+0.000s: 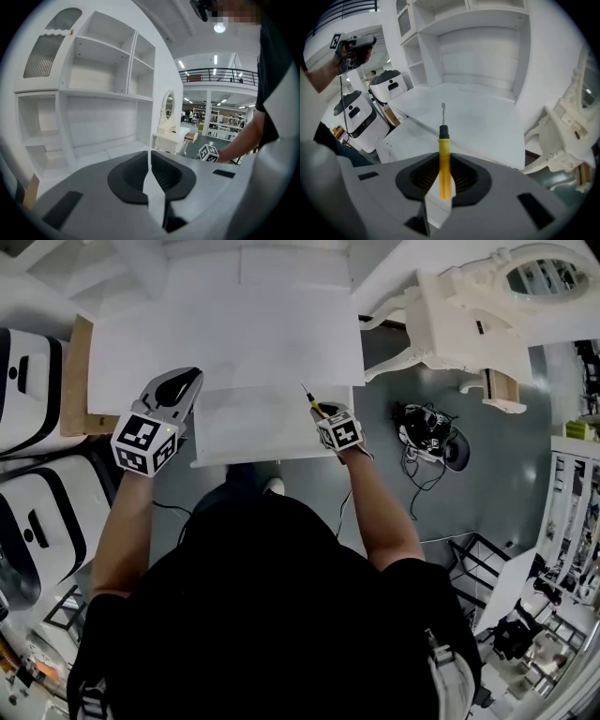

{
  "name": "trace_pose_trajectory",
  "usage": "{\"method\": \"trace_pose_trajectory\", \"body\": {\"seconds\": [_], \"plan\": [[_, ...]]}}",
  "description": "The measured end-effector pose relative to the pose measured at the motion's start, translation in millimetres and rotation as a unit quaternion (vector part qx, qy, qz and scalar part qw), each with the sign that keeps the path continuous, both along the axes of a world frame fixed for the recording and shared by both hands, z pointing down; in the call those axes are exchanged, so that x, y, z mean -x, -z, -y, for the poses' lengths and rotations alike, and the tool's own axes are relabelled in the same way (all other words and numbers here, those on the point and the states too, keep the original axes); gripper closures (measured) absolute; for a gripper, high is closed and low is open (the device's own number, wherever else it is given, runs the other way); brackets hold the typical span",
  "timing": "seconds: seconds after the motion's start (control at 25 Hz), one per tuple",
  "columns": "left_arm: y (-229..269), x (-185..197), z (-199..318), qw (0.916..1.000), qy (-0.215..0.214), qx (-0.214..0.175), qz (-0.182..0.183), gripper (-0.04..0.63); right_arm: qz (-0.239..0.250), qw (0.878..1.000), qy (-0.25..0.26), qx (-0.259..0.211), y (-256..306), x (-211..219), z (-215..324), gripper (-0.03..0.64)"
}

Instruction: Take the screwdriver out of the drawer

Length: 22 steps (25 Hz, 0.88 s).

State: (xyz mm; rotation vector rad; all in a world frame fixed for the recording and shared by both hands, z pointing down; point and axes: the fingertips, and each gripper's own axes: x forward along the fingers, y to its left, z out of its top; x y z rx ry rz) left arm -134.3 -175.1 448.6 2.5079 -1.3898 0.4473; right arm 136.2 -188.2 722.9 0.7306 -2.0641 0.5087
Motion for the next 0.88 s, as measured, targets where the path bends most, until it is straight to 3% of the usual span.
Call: {"method": "trace_pose_trajectory", "body": {"seconds": [0.16,0.48,0.88], "plan": [[10,-2,-16,0.9999,0.007,-0.009,-0.001,0.558,0.045,0.998,-0.041,-0.006,28,-10,0,0.532],[28,-14,-44,0.9995,0.011,-0.028,0.002,0.558,0.100,0.992,-0.072,-0.038,81,-28,-6,0.532],[40,-34,-85,0.9991,0.008,-0.042,-0.007,0.566,0.147,0.983,-0.081,-0.076,141,-46,-30,0.534]]}}
